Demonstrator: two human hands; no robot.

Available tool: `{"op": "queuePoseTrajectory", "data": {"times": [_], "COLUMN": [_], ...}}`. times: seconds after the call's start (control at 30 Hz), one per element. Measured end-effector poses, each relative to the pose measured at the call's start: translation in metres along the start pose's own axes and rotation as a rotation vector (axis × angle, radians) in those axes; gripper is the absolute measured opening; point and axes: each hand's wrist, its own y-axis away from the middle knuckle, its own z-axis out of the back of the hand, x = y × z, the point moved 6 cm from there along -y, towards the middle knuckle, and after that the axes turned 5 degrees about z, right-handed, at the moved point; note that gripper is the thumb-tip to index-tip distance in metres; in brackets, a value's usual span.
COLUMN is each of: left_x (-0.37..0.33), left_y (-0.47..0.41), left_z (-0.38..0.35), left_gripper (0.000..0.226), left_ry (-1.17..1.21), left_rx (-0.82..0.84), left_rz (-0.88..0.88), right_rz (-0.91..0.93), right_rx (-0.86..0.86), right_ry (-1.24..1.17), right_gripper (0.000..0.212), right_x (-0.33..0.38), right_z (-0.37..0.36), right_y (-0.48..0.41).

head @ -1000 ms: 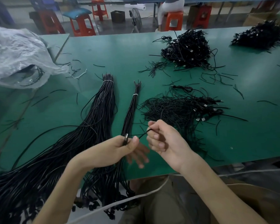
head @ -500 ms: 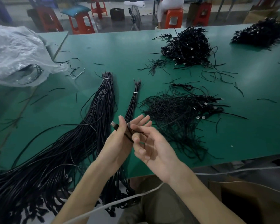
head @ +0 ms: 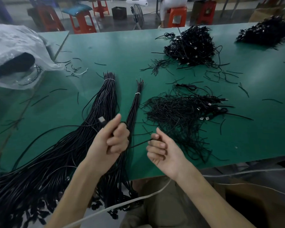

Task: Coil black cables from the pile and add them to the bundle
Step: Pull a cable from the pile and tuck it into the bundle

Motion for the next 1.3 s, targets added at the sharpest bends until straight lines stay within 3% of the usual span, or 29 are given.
{"op": "queuePoseTrajectory", "data": {"times": [0.1,0.2,0.27,0.33,0.4,0.57,0.77,0.93,1.1,1.17,1.2,1.3], "left_x": [0.007,0.028,0.034,0.035,0.038,0.044,0.02,0.009,0.006,0.005,0.003,-0.001], "left_y": [0.005,0.001,-0.008,-0.013,-0.014,-0.012,-0.016,-0.014,-0.01,-0.007,-0.005,-0.002], "left_z": [-0.005,-0.007,0.001,0.005,0.004,0.007,0.007,0.02,0.024,0.026,0.028,0.02], "left_gripper": [0.061,0.061,0.055,0.048,0.046,0.061,0.045,0.028,0.029,0.032,0.035,0.047], "left_ry": [-0.68,-1.024,-1.139,-1.054,-0.827,-0.284,0.185,0.377,0.327,0.185,0.037,-0.48], "left_rx": [0.078,0.155,0.013,-0.098,-0.068,-0.14,-0.206,-0.243,-0.31,-0.379,-0.436,-0.511], "left_rz": [0.07,0.213,0.179,0.109,0.063,0.056,-0.124,-0.134,-0.151,-0.166,-0.177,-0.208], "right_rz": [0.051,0.103,0.146,0.179,0.182,0.101,0.011,0.004,0.061,0.121,0.178,0.391], "right_rx": [-0.009,0.017,0.019,0.017,0.043,0.112,0.045,-0.018,-0.076,-0.119,-0.155,-0.252], "right_ry": [0.123,0.25,0.337,0.359,0.322,0.229,0.052,-0.024,-0.069,0.12,0.338,1.271], "right_gripper": [0.043,0.044,0.041,0.039,0.037,0.032,0.029,0.026,0.018,0.017,0.017,0.012], "right_x": [0.018,0.024,0.02,0.014,0.009,-0.011,-0.031,-0.03,-0.008,0.007,0.018,0.051], "right_z": [-0.007,-0.021,-0.028,-0.03,-0.031,-0.027,-0.008,0.007,0.018,0.024,0.028,0.022], "right_y": [-0.004,-0.004,-0.002,0.0,0.001,0.008,0.011,0.012,0.011,0.014,0.017,0.03]}}
